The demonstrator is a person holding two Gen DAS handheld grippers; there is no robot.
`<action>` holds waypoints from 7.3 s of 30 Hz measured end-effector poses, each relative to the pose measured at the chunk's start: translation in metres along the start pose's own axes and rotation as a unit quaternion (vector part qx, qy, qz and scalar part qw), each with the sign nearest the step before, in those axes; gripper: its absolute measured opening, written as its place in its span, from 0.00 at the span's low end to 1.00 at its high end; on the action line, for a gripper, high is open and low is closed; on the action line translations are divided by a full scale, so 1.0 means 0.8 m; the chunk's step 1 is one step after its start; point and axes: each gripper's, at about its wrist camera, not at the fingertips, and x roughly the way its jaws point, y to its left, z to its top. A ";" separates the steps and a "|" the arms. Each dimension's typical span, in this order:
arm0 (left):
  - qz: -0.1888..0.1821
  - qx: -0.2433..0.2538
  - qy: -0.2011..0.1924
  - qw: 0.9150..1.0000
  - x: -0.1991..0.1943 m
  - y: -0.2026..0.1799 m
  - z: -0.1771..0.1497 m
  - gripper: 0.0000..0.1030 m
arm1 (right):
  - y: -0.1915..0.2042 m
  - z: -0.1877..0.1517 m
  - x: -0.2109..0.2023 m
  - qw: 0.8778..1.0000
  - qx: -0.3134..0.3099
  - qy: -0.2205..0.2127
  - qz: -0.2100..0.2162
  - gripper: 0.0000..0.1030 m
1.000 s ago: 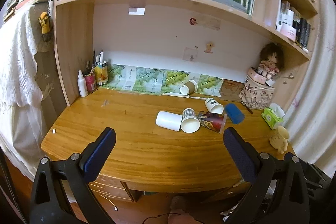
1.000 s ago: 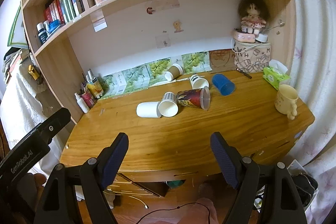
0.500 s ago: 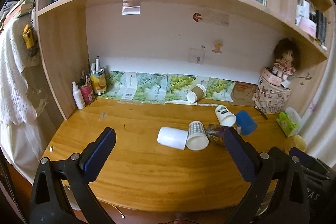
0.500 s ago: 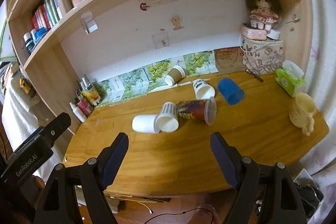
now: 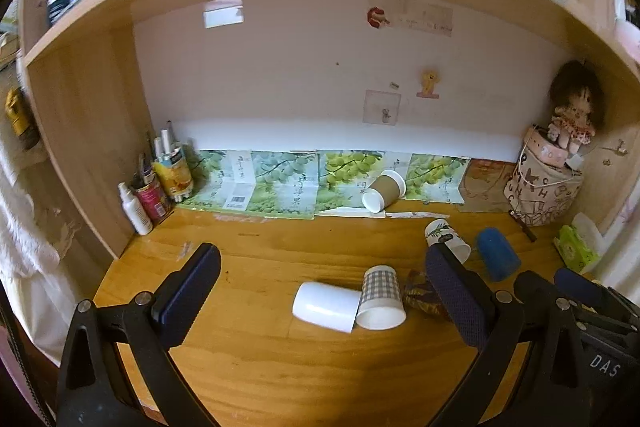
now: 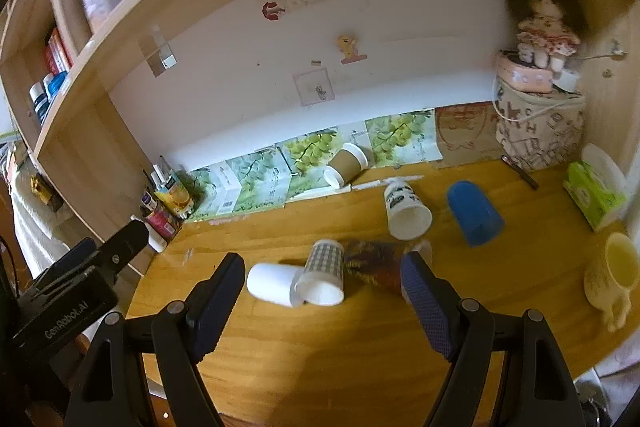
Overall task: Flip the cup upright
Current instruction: 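Move the left gripper toward the brown kraft-sleeved cup by the wall, then close the left gripper around the brown kraft-sleeved cup's body, then lift the brown cup off the desk with the left gripper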
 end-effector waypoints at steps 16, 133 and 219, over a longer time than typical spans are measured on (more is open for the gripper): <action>0.000 0.062 0.086 0.994 0.141 -0.041 0.066 0.99 | -0.059 0.082 0.115 0.997 0.058 0.047 0.021 0.79; -0.068 0.169 0.290 0.939 0.454 -0.157 0.084 0.08 | -0.173 0.126 0.305 0.981 0.128 0.120 0.084 0.79; -0.182 -0.078 0.360 0.912 0.559 -0.184 0.073 0.71 | -0.235 0.091 0.264 0.967 0.176 0.164 0.083 0.79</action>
